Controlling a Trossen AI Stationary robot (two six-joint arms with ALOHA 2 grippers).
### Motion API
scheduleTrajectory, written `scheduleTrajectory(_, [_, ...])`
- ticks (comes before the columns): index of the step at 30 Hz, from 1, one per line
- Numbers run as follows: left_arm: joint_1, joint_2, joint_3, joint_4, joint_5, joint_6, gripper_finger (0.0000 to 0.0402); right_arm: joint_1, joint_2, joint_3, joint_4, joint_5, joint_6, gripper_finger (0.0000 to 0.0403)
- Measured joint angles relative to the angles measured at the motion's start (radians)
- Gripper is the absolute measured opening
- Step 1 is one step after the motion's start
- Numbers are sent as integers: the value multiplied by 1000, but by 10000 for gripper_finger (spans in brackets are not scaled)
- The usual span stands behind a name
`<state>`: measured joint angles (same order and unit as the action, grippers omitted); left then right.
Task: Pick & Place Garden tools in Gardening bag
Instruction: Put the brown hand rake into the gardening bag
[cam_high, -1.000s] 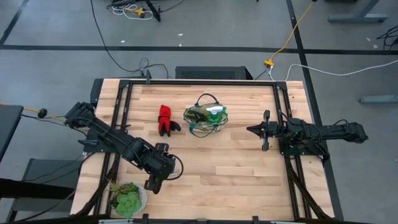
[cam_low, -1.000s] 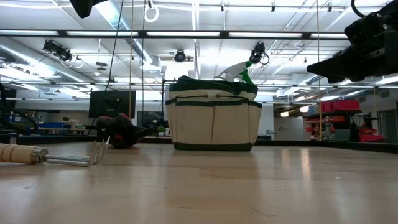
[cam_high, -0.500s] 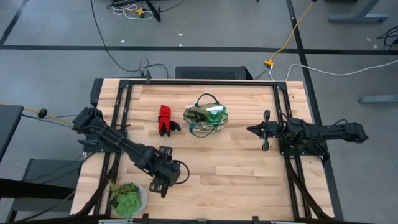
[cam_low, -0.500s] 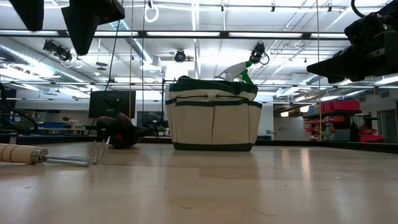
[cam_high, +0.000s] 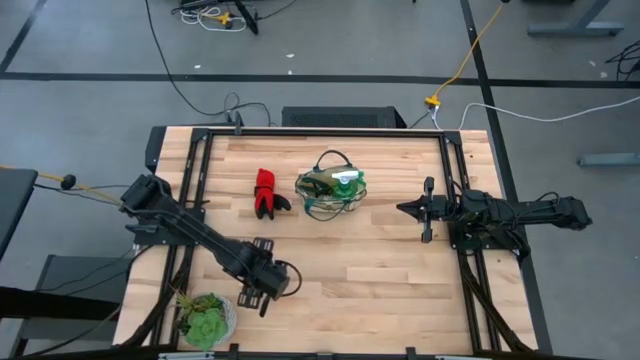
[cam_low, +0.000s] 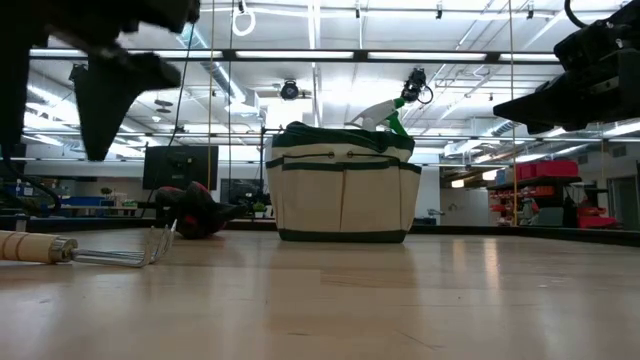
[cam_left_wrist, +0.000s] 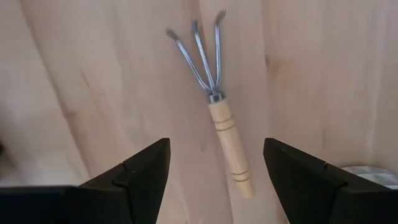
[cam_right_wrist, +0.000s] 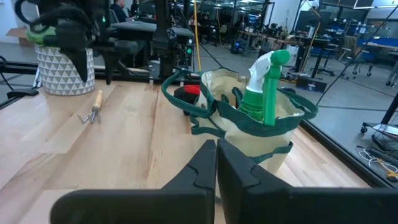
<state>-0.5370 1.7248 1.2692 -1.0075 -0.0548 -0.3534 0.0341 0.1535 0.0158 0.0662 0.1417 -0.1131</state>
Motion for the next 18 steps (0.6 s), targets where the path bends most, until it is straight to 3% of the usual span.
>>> scheduleTrajectory(8, [-5,0,-139,181,75,-33,268,0,0,0,0,0,0,16])
scheduleTrajectory(18, [-31,0,-243,277,79,-148,268,0,0,0,0,0,0,16])
